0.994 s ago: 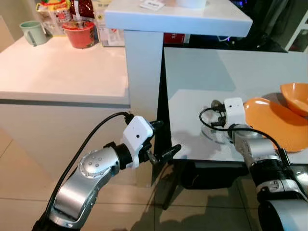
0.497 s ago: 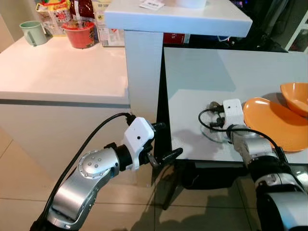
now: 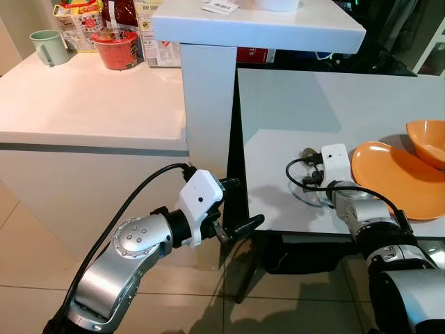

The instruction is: Setting the table

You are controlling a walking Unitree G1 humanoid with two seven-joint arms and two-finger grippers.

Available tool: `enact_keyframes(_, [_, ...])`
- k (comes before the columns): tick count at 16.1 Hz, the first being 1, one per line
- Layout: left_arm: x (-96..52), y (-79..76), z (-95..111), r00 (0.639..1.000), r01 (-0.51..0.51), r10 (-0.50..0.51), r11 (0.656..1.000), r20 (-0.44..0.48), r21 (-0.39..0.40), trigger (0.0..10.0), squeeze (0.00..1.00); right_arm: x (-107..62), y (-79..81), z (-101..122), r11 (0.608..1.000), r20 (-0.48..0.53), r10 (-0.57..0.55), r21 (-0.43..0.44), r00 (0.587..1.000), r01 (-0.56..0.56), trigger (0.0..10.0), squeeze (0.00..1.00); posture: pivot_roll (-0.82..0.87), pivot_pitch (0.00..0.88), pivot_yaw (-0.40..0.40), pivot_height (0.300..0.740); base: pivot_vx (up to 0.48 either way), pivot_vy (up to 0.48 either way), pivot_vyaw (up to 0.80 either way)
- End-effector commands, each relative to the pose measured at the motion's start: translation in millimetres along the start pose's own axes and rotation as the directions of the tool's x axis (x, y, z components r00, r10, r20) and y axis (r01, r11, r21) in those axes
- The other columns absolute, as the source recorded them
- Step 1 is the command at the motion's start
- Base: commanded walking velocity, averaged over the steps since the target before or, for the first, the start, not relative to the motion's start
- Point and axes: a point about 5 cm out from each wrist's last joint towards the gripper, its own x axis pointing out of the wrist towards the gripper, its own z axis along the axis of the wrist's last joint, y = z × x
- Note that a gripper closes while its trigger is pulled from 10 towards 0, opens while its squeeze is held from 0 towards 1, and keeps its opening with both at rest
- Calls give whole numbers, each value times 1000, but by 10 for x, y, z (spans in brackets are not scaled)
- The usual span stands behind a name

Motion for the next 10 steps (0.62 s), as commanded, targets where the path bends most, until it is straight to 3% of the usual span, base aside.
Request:
enact_keyframes(1, [12, -29, 51, 1000, 24, -24, 1000, 8, 18, 10000, 0, 1, -39, 88, 1000, 24, -18, -12, 1000, 18, 10000, 0, 81, 0, -19, 740, 0, 0, 0])
enact_keyframes(5, [13, -27, 52, 1000, 23, -23, 1000, 7, 20, 10000, 0, 6, -56, 54, 1000, 19, -12, -6, 1000, 12, 10000, 0, 81, 0, -19, 740, 0, 0, 0])
enact_keyframes(6, [13, -27, 53, 1000, 23, -23, 1000, 8, 21, 10000, 0, 7, -59, 47, 1000, 19, -7, -3, 1000, 7, 10000, 39, 81, 0, -19, 740, 0, 0, 0])
enact_keyframes(7, [13, -27, 54, 1000, 23, -23, 999, 8, 22, 10000, 0, 8, -60, 44, 1000, 19, -4, 0, 1000, 4, 10000, 620, 81, 0, -19, 740, 0, 0, 0])
enact_keyframes(8, [15, -20, 54, 1000, 23, -23, 999, 8, 23, 10000, 0, 9, -59, 46, 1000, 19, -2, 2, 1000, 2, 10000, 847, 81, 0, -17, 740, 0, 0, 0])
enact_keyframes(9, [16, -18, 54, 1000, 24, -24, 999, 7, 24, 10000, 0, 10, -60, 47, 1000, 20, 0, 5, 1000, 0, 10000, 1000, 81, 0, -17, 740, 0, 0, 0])
enact_keyframes(10, [16, -19, 56, 1000, 24, -25, 999, 8, 24, 10000, 0, 10, -63, 49, 1000, 22, 1, 7, 1000, -1, 10000, 1000, 81, 0, -17, 740, 0, 0, 0])
